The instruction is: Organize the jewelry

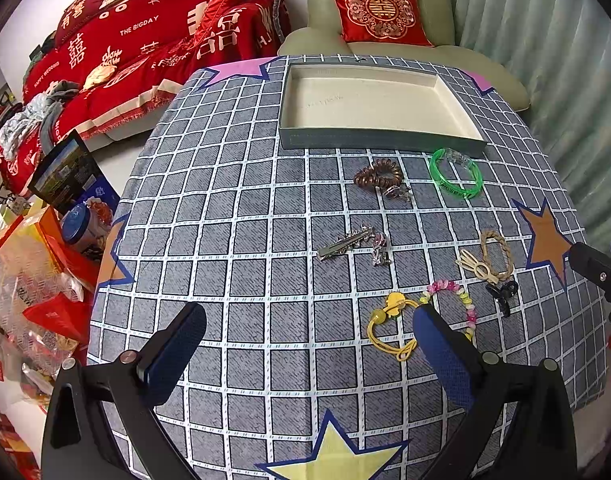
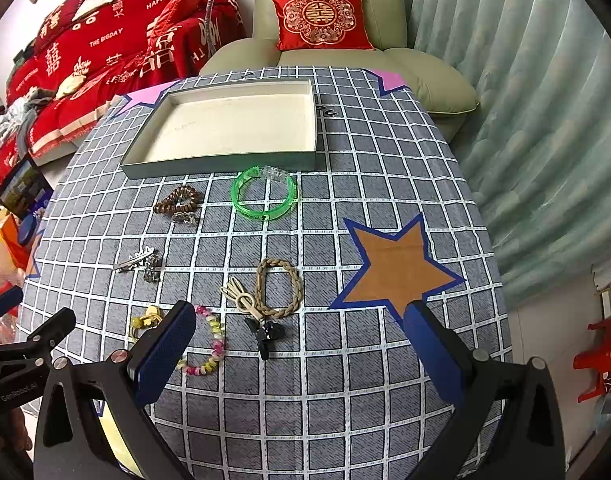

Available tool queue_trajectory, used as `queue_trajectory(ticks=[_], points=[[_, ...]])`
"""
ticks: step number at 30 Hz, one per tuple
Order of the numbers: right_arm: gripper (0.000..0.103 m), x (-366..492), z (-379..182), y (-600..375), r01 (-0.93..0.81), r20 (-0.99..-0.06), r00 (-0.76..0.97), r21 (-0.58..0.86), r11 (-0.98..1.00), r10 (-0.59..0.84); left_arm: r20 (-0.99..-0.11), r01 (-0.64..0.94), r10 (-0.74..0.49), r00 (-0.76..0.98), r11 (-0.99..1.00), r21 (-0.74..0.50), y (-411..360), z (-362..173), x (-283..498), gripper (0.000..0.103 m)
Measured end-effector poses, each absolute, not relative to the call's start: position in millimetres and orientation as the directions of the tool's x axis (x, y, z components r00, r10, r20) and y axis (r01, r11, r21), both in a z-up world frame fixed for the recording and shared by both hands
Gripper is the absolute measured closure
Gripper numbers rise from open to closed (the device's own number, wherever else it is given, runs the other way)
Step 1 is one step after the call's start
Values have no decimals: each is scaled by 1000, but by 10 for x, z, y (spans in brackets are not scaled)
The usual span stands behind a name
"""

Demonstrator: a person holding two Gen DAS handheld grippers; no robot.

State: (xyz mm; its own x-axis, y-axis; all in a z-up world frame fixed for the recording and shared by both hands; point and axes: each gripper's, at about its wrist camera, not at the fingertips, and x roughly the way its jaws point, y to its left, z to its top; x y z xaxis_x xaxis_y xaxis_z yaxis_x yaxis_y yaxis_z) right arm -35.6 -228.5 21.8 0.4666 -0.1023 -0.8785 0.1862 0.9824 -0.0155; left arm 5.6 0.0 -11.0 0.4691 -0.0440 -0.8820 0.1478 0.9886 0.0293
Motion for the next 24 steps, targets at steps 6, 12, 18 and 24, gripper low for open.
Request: queue_trajectory(ticks=[6, 12, 18, 24], points=[[0, -349, 205, -2308, 190, -887, 452, -13, 982, -99, -890, 151, -46, 454, 988, 26, -8, -131, 76, 0], [0, -325, 128, -2374, 198, -904, 417, -12, 980, -95, -912, 146, -80, 403, 989, -22, 31, -205, 155, 0], [0, -218, -22, -2507, 198, -930, 358, -13, 980, -85, -928, 164, -33, 372, 986, 30, 43, -353, 330, 0], [0, -9, -263, -2639, 184, -957, 282, -7, 983, -60, -919, 252, 13, 395, 960, 122, -18, -471, 632, 0]])
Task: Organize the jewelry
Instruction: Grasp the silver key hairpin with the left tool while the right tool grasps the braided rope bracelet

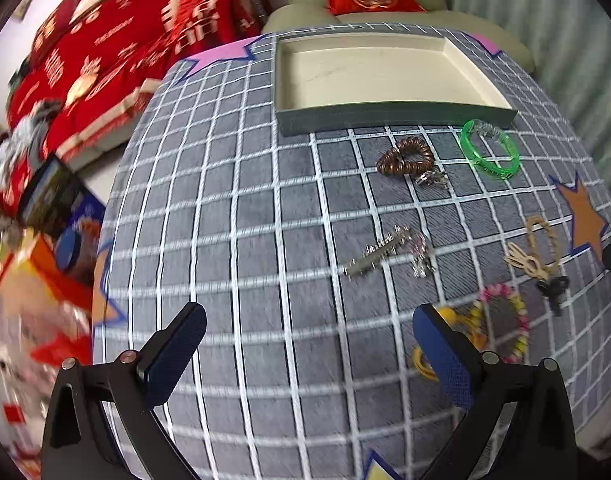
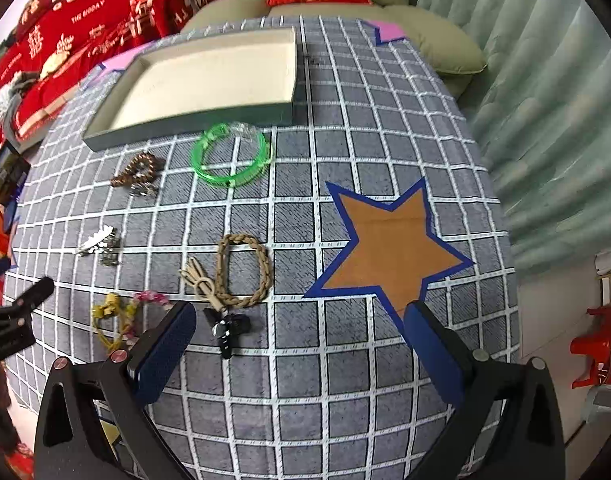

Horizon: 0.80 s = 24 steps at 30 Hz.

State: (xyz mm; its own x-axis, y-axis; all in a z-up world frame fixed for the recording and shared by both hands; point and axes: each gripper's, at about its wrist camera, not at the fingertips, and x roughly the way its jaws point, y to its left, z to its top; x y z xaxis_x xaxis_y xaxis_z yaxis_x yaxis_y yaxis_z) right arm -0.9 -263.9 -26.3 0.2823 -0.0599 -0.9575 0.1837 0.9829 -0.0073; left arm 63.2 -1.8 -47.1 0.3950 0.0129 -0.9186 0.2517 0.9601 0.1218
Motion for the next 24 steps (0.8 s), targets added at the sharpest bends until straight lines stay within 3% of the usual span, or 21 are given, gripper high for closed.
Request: queue_trajectory(ticks=[14, 18, 20, 21, 24], points=[[1, 371, -743, -2744, 150, -988, 148, -20, 989, -42, -933, 401, 11, 360, 901, 165, -262, -837, 1002, 0], [7, 443, -863, -2727, 126, -992, 122, -15, 992, -30, -940, 417, 7, 342, 895, 158, -323, -904, 1020, 4], [16, 449, -919, -2732, 119, -994, 109, -5, 993, -19, -940, 414, 1, 341, 898, 151, -341, -903, 1033, 4], [25, 450, -945, -2728, 115, -995, 102, -7, 993, -18, -941, 415, -3, 340, 898, 147, -347, -905, 1028, 7], [28, 474, -989, -2672, 94, -993, 116, -8, 996, -19, -945, 425, -37, 326, 898, 112, -379, -890, 1033, 21]])
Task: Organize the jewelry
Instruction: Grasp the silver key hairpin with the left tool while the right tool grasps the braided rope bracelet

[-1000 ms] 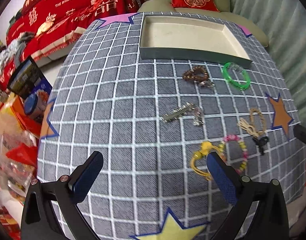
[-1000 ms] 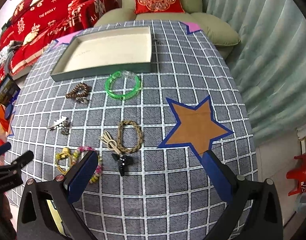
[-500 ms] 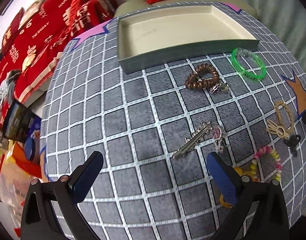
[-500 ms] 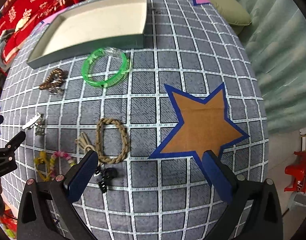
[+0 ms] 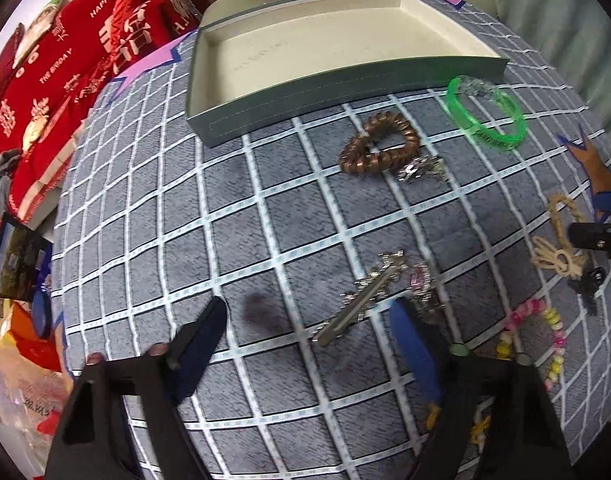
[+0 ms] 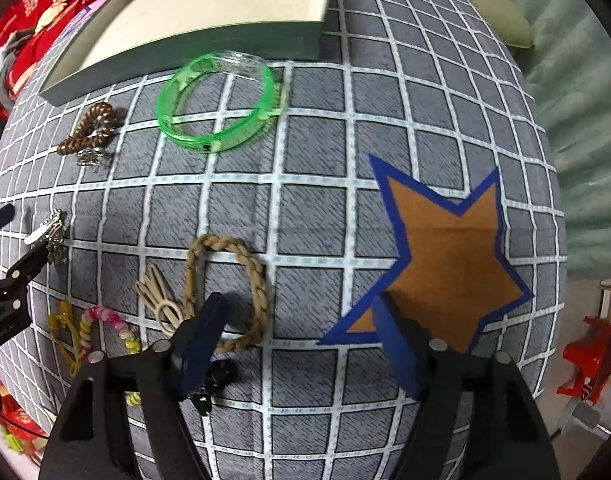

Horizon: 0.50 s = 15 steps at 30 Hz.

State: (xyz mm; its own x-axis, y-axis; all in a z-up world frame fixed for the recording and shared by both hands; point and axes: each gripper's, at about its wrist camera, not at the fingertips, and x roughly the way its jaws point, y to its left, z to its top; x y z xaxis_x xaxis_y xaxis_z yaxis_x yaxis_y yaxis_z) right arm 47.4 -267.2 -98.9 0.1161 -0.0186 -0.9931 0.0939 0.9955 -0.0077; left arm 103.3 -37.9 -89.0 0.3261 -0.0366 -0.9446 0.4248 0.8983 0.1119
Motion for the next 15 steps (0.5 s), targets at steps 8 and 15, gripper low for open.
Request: queue_trajectory(ticks=[8, 15], points=[[92, 559, -925, -2449, 42, -993, 121, -4, 999, -9, -954, 458, -114, 278, 889, 27, -521, -844, 947, 79], [96, 659, -728, -2631, 124, -987, 143, 95, 988, 77, -956, 343, -173, 236, 936, -84, -306, -759, 974, 82]])
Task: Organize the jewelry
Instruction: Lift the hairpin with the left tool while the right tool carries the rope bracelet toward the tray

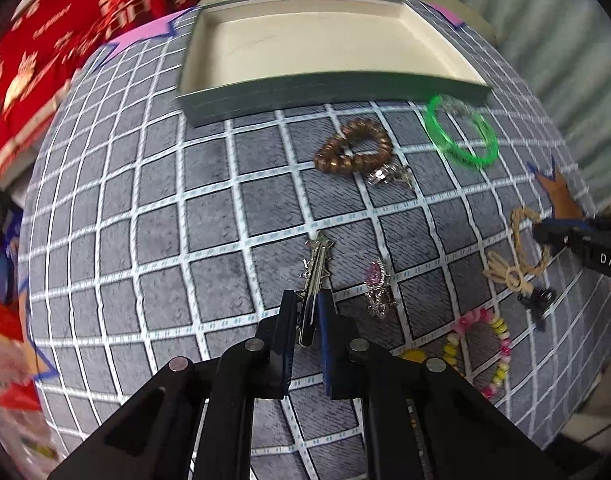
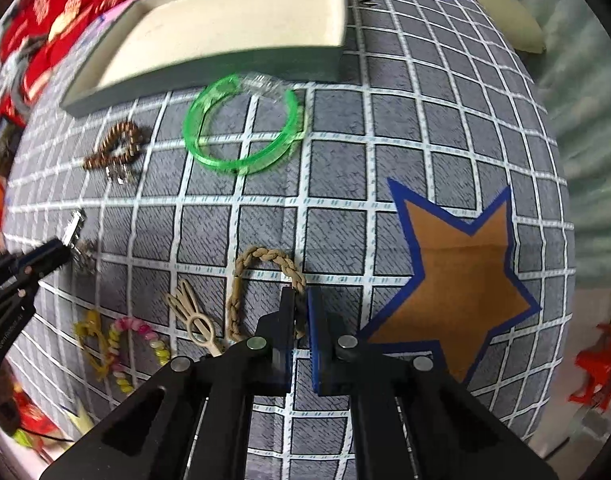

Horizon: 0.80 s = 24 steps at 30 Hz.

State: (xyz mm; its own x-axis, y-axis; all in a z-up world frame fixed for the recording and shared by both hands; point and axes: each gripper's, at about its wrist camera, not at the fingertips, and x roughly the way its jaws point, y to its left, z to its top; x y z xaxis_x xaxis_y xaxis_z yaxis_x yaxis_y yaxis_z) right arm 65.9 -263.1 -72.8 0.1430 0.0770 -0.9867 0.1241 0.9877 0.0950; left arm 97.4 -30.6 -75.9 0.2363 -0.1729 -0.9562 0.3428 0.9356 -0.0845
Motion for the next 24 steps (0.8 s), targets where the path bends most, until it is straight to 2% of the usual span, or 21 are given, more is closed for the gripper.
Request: queue_trajectory(ticks=[9, 16, 17, 18, 20, 24], points=[[96, 1016, -394, -2734, 135, -970, 201, 167, 977, 138, -942, 265, -210, 261, 954, -139, -139, -548, 1043, 82], [97, 1100, -385, -2742, 124, -968, 189, 191, 974, 166, -949, 264, -111, 296, 964, -30, -204, -532, 995, 82], [96, 1067, -395, -2738, 124, -968, 186, 195, 973, 171, -952, 271, -114, 285, 962, -34, -224, -544, 979, 78], [96, 1046, -403, -2715, 125, -967, 185, 200, 972, 176, -954, 272, -115, 278, 962, -36, -213, -557, 974, 50], [96, 1029, -476, -2698, 124, -967, 183, 203, 971, 179, -949, 256, -72, 308, 967, 10, -202, -534, 922, 0], [96, 1028, -471, -2659, 129, -966, 180, 212, 969, 187, -946, 275, -22, 324, 959, 72, -182, -570, 871, 0]])
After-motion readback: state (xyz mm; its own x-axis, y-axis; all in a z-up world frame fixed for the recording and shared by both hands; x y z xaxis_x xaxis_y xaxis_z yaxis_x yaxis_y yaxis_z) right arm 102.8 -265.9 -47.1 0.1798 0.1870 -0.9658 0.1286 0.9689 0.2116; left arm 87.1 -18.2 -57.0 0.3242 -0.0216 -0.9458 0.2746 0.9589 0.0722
